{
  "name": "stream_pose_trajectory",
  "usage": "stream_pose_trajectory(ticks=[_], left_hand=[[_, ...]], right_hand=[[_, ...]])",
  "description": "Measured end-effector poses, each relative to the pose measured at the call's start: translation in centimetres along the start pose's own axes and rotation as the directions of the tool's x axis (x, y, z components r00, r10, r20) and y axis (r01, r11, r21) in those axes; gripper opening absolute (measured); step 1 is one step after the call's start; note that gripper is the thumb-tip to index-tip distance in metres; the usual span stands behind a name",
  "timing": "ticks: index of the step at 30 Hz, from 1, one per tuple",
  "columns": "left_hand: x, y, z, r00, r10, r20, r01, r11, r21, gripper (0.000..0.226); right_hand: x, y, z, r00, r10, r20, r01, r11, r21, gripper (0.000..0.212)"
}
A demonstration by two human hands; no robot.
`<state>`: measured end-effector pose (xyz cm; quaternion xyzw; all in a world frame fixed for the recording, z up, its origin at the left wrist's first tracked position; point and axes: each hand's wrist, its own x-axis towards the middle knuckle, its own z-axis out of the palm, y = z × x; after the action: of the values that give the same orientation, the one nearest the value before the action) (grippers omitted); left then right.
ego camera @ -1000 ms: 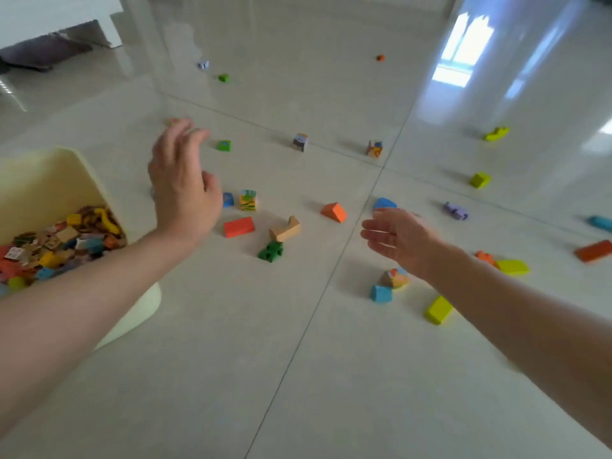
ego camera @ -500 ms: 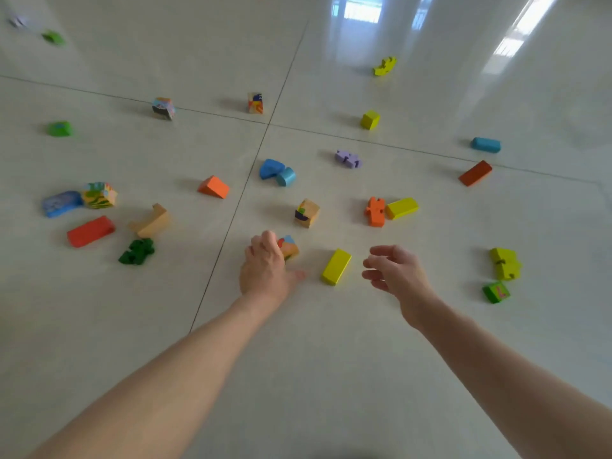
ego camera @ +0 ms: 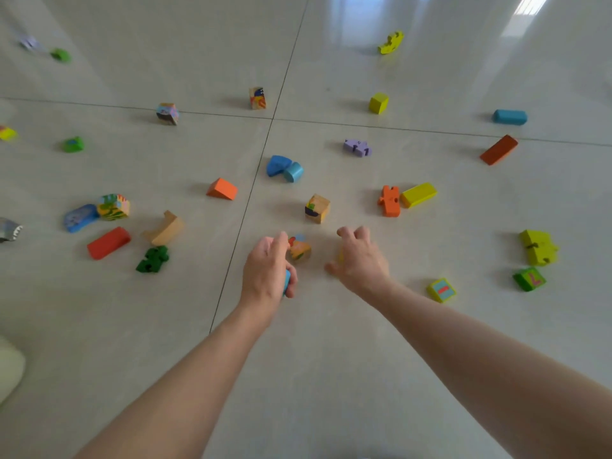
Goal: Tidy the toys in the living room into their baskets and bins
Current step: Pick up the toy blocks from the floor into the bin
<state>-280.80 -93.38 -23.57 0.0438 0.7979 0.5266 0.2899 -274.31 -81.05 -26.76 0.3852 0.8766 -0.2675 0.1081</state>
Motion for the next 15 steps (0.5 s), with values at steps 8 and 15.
stream_pose_trajectory(ticks=[8,15], left_hand=[[2.6,0.5,0.1,0.984,0.138,0.112,-0.172,0.579,0.797,0.070],[3.8,-1.2,2.5,0.973,0.139,0.183,-0.224,0.384,0.896,0.047]], right_hand=[[-3.2,3.0,-1.2,0.993,0.114,-0.011,-0.084,0.788,0.610,0.035],[-6.0,10.0,-4.5,0.866,0.426,-0.261,-0.209,0.784,0.585,0.020]])
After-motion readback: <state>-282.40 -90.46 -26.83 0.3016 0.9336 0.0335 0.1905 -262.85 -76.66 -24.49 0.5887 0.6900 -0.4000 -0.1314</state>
